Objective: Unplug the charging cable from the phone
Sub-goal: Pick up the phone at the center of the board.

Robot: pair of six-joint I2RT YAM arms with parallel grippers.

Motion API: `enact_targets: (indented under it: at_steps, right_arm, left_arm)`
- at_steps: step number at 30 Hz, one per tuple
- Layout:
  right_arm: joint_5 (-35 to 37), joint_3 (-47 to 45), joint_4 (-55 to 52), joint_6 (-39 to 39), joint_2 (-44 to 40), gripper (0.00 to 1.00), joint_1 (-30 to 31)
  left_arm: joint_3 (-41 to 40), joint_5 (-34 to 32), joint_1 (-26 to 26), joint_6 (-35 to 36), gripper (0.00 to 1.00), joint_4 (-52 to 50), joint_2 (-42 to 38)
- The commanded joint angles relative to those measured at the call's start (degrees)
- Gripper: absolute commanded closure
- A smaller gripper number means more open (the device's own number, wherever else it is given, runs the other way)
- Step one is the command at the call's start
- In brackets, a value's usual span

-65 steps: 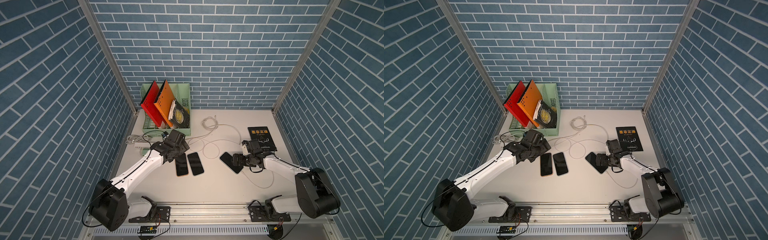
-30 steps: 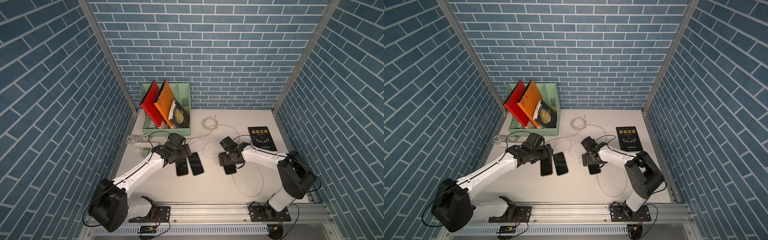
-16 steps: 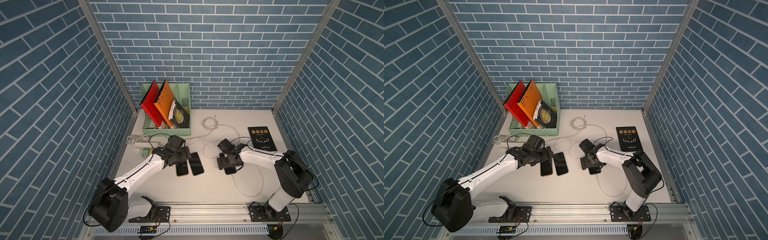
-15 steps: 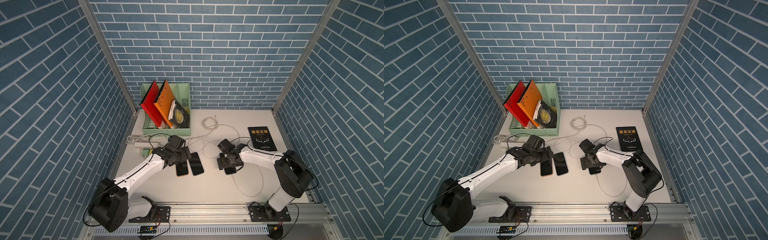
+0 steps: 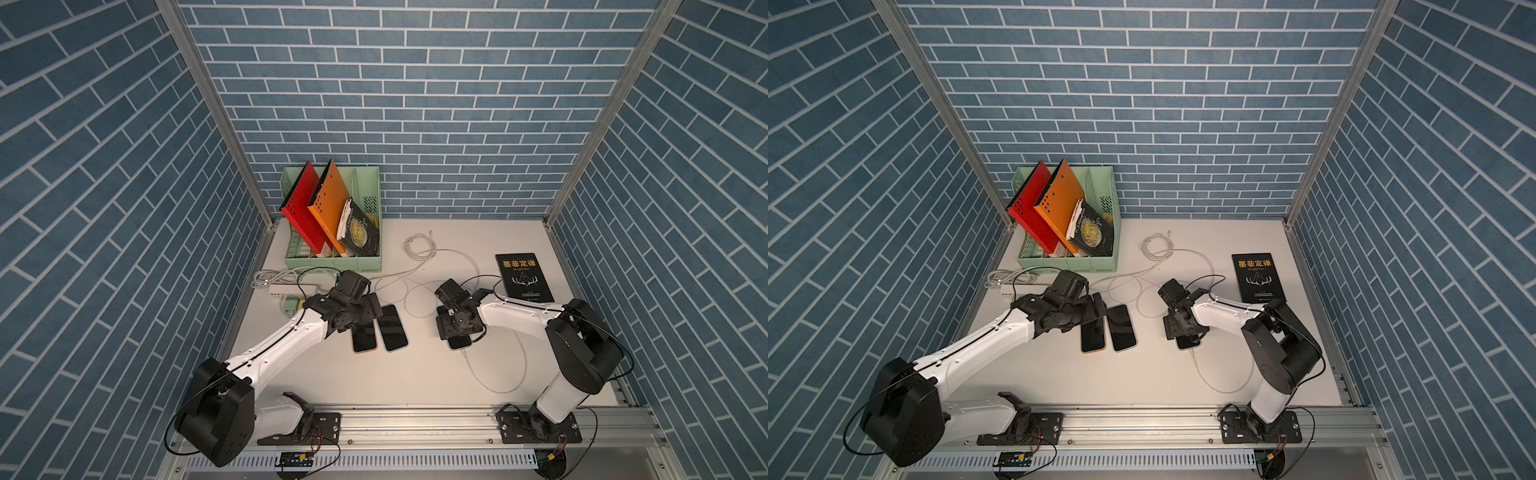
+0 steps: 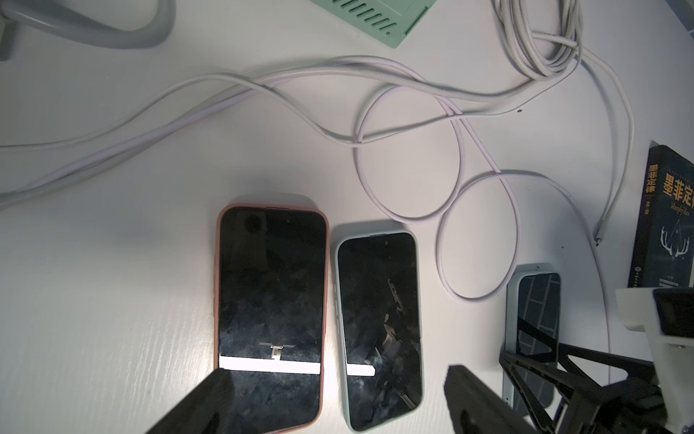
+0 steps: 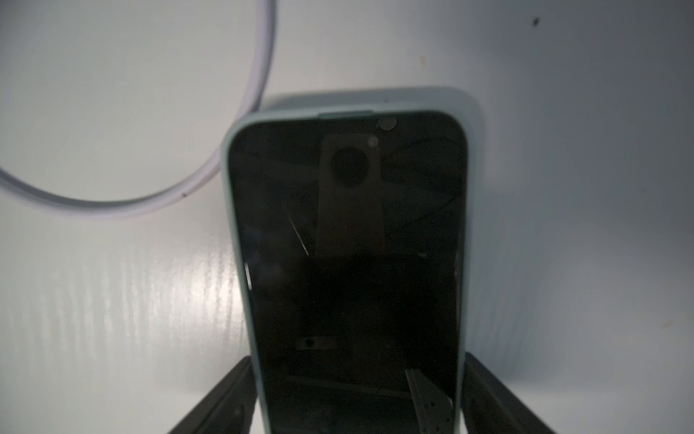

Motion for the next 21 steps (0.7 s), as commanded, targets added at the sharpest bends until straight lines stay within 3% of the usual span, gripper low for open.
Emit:
enact_targets:
  at_steps: [1,3,10,11,21]
  right_arm:
    - [0.8,-1.7,0.2,-0.3,1.0,0.22,0.3]
    - [0.7,-1.9,0.5,-0.3,1.0,0.3,0.2]
    - [0.4,-1.9,1.0,-0.6,1.1,0.79,0.0]
    - [0.5,-1.9,1.0,-0.5,0.7,0.82,0.0]
    - [0.2,-1.4,2.0,0.1,-7.0,0.86,-3.6]
  left_arm:
    - [-0.7,0.4,-0.1,0.5,0.07,0.3,-0.2]
    - [-0.7,0.5,-0.2,0.6,0.07,0.5,0.1]
    - [-0.3,1.0,-0.2,0.7,0.07,1.2,1.2]
    - [-0.2,1.1,-0.1,0.8,0.07,1.3,1.3]
    - [0.9,1.9,-0.2,1.7,0.08,1.7,2.3]
